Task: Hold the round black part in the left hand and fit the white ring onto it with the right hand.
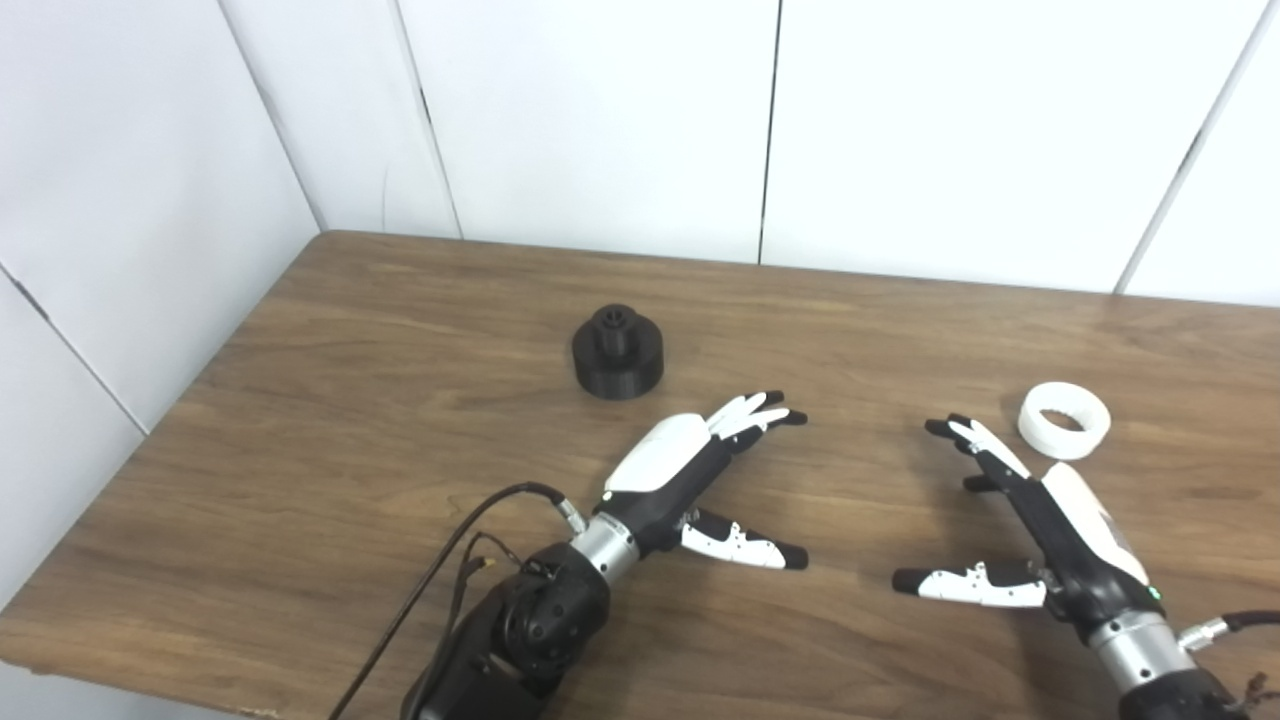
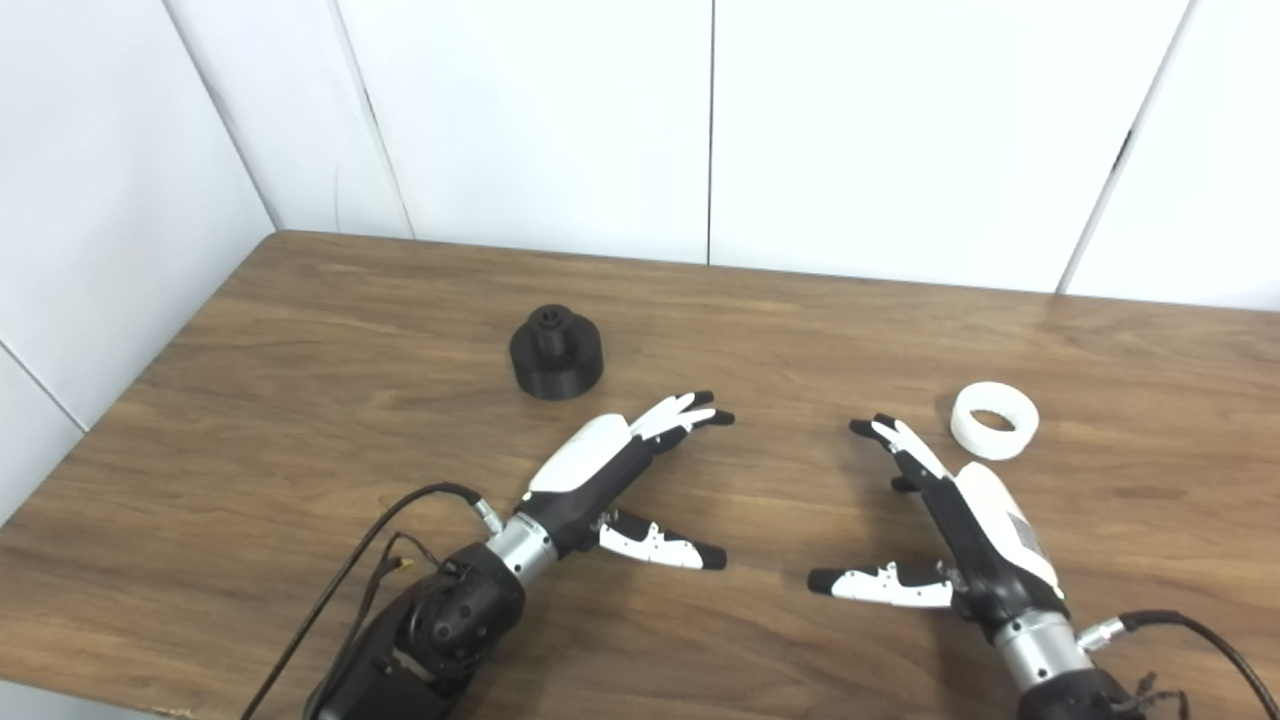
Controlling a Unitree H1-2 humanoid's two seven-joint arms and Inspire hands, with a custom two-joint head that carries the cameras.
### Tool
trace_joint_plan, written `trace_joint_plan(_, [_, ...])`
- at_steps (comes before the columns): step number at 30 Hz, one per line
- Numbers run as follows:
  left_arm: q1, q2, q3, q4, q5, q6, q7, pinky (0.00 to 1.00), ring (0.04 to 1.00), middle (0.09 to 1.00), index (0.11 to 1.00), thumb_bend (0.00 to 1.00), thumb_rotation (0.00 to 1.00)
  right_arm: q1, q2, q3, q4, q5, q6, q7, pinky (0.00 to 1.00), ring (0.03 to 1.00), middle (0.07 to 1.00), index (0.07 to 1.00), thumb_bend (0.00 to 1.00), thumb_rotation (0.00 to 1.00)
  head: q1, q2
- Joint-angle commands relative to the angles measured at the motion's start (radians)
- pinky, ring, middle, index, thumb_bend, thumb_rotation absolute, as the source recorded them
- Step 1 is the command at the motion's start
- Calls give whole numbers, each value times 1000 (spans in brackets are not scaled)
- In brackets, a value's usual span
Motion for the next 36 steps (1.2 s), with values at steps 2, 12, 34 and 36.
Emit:
trace_joint_plan(2, [-22, 3, -6, 0, 41, -2, 31, 836, 1000, 1000, 887, 963, 414, -21, -8, -13, -6, 7, -34, -19, 771, 913, 953, 891, 957, 342, 4, -1])
trace_joint_plan(12, [-23, 18, 16, -72, 164, 38, 77, 911, 1000, 1000, 876, 932, 435, -16, -13, -20, 10, 15, -46, -22, 786, 921, 957, 898, 956, 352, 25, -18])
trace_joint_plan(34, [-90, 94, 127, -177, 250, 77, 100, 948, 1000, 1000, 862, 902, 439, -19, -15, -21, 31, 20, -59, -25, 793, 929, 961, 901, 947, 371, 31, -25])
trace_joint_plan(36, [-96, 97, 133, -177, 250, 78, 101, 941, 1000, 1000, 857, 906, 443, -20, -15, -20, 37, 20, -69, -30, 791, 925, 958, 900, 949, 374, 30, -26])
